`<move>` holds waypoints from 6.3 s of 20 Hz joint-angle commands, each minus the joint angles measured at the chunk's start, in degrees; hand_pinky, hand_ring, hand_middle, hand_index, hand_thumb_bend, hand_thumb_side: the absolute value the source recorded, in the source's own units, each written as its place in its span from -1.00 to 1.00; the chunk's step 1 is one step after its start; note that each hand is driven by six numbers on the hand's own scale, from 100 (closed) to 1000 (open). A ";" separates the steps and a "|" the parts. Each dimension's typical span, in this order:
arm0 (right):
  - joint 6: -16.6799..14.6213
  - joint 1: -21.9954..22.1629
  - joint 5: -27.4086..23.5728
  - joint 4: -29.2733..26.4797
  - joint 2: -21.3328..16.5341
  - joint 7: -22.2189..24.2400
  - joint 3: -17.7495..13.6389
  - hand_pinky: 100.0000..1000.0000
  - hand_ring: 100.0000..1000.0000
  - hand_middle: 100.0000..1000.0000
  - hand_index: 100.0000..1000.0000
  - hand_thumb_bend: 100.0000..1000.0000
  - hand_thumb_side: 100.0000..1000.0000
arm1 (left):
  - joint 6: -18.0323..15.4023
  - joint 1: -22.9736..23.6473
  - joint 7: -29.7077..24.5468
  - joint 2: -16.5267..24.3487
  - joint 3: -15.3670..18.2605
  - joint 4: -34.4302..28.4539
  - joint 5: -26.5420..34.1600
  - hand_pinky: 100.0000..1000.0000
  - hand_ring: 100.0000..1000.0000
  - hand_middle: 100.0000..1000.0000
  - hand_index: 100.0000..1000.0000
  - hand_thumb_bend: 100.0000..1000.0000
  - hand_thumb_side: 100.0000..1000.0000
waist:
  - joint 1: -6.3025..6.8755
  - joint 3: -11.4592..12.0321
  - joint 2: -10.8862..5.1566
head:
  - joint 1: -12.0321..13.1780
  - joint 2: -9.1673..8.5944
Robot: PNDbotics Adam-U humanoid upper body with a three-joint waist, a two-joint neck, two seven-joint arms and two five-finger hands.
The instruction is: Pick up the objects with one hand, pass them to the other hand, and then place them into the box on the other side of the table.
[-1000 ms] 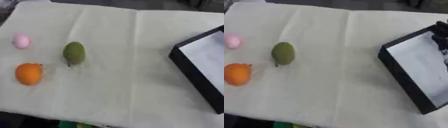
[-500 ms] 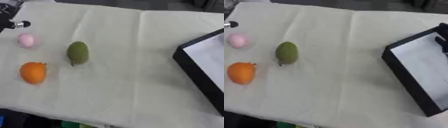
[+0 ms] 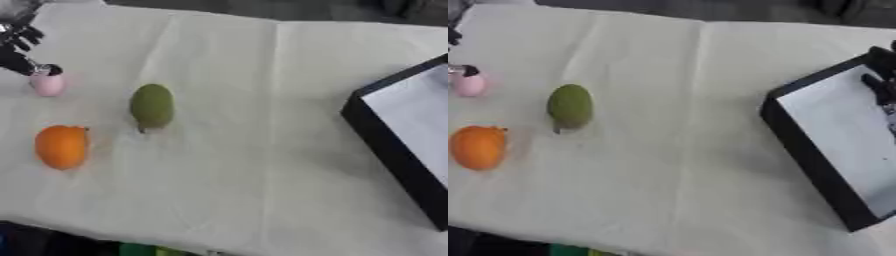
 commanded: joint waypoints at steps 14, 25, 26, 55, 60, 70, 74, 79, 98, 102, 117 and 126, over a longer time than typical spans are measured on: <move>0.34 -0.83 0.67 -1.21 -1.43 1.37 0.76 1.00 1.00 0.81 1.00 -1.00 -0.34 | 12.19 -0.93 6.48 0.94 -0.14 1.65 -8.70 0.81 0.69 0.58 0.73 -0.14 -0.96 | -0.13 -0.18 -0.80 | -0.79 -0.34; 0.38 -0.84 1.22 -1.21 -0.91 1.68 0.96 1.00 1.00 0.80 1.00 -1.00 -0.33 | 15.82 0.27 10.17 0.38 -0.27 3.84 -8.39 0.78 0.67 0.55 0.64 -0.43 -1.00 | -0.45 -0.51 -0.33 | -0.28 -0.68; 0.43 -0.85 1.24 -1.21 -0.84 1.71 0.99 1.00 1.00 0.80 1.00 -1.00 -0.33 | 16.11 0.36 10.65 0.23 -0.28 3.90 -8.13 0.77 0.66 0.53 0.63 -0.48 -1.00 | -0.48 -0.54 -0.30 | -0.26 -0.67; 0.95 -0.75 -0.13 -1.21 -0.96 3.05 1.43 1.00 1.00 0.78 1.00 -1.00 -0.27 | 16.18 1.17 20.47 -1.82 1.23 -2.08 -0.01 0.42 -0.03 -0.26 -0.08 -1.00 -1.00 | -0.73 -1.05 -0.38 | -1.20 -0.43; 0.72 -0.79 -0.49 -1.21 -1.26 3.00 1.35 1.00 1.00 0.78 1.00 -1.00 -0.28 | 14.27 1.42 17.12 -1.29 2.23 -7.06 1.29 0.40 -0.06 -0.30 -0.11 -1.00 -1.00 | -0.70 -0.87 -0.45 | -2.12 -0.54; -1.63 -4.82 -6.24 -1.21 -6.60 3.31 2.25 1.00 1.00 0.79 1.00 -1.00 -0.49 | 4.96 5.95 12.99 -3.74 1.56 -20.16 6.16 0.42 -0.08 -0.32 -0.10 -1.00 -0.95 | -0.83 -0.91 -1.19 | -3.22 -0.80; -2.20 -8.49 -9.31 -1.21 -11.33 3.83 3.42 1.00 1.00 0.80 1.00 -1.00 -0.58 | 0.53 9.47 12.63 -6.42 0.74 -26.25 8.81 0.43 -0.07 -0.31 -0.10 -1.00 -0.95 | -0.88 -1.02 -1.79 | -3.79 -0.48; -0.93 -13.43 -10.20 -1.21 -17.36 5.55 6.27 1.00 1.00 0.83 1.00 -1.00 -0.65 | -3.12 14.16 14.90 -11.14 -0.28 -34.97 8.62 0.43 -0.08 -0.32 -0.10 -1.00 -0.96 | -1.07 -1.09 -2.32 | -4.92 -0.14; -0.80 -33.03 4.97 9.83 -18.76 17.38 22.12 1.00 1.00 0.86 1.00 -1.00 -0.85 | -13.65 26.26 28.59 -25.48 -3.74 -53.66 7.24 0.44 -0.11 -0.34 -0.12 -1.00 -0.79 | -1.89 -1.49 -2.90 | -11.22 1.79; -1.31 -36.38 7.98 13.45 -17.41 17.73 24.78 1.00 1.00 0.81 1.00 -1.00 -0.92 | -15.61 27.32 29.11 -27.29 -4.93 -55.82 8.07 0.41 -0.12 -0.34 -0.11 -1.00 -0.74 | -2.09 -1.05 -2.56 | -12.57 1.72; -6.59 -43.10 14.91 19.07 -14.23 21.31 31.45 1.00 1.00 0.82 1.00 -0.93 -1.00 | -22.22 27.38 28.36 -31.13 -8.86 -55.91 9.98 0.42 -0.12 -0.34 -0.11 -1.00 -0.68 | -2.81 0.20 -1.69 | -16.07 0.82; -6.80 -46.37 16.43 22.53 -10.95 22.63 33.28 1.00 1.00 0.84 1.00 -0.96 -0.96 | -24.44 27.11 26.57 -35.25 -11.00 -55.99 10.56 0.42 -0.12 -0.34 -0.11 -1.00 -0.63 | -3.30 1.35 -1.10 | -17.57 0.80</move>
